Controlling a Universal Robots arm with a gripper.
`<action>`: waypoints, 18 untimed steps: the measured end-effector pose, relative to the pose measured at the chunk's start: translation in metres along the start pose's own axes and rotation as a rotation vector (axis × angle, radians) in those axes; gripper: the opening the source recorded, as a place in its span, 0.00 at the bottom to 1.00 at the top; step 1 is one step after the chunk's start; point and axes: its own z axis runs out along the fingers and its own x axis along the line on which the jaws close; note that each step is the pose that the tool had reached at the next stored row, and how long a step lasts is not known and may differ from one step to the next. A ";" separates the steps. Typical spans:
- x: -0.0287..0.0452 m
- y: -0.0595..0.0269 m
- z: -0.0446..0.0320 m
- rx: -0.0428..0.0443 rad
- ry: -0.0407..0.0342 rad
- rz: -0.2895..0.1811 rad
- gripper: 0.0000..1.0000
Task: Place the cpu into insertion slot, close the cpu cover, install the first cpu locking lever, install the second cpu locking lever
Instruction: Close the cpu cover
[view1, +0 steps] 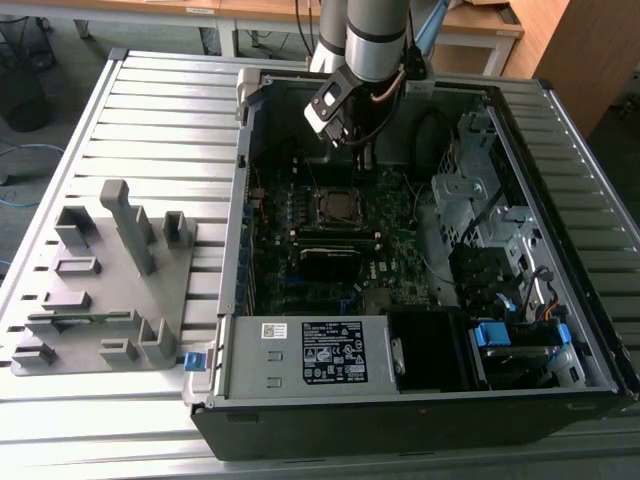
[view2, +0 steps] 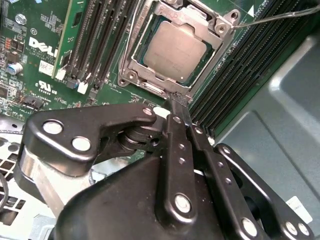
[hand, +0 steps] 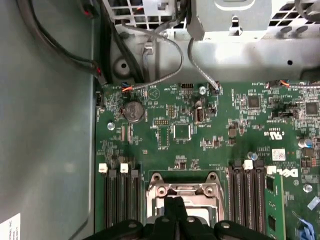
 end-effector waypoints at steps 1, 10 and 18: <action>0.0000 0.0000 0.0000 0.0000 -0.0001 0.000 0.11; -0.0001 -0.0001 0.0011 0.0496 -0.0026 0.001 0.11; -0.0013 -0.0052 0.0022 0.0494 -0.0079 0.000 0.11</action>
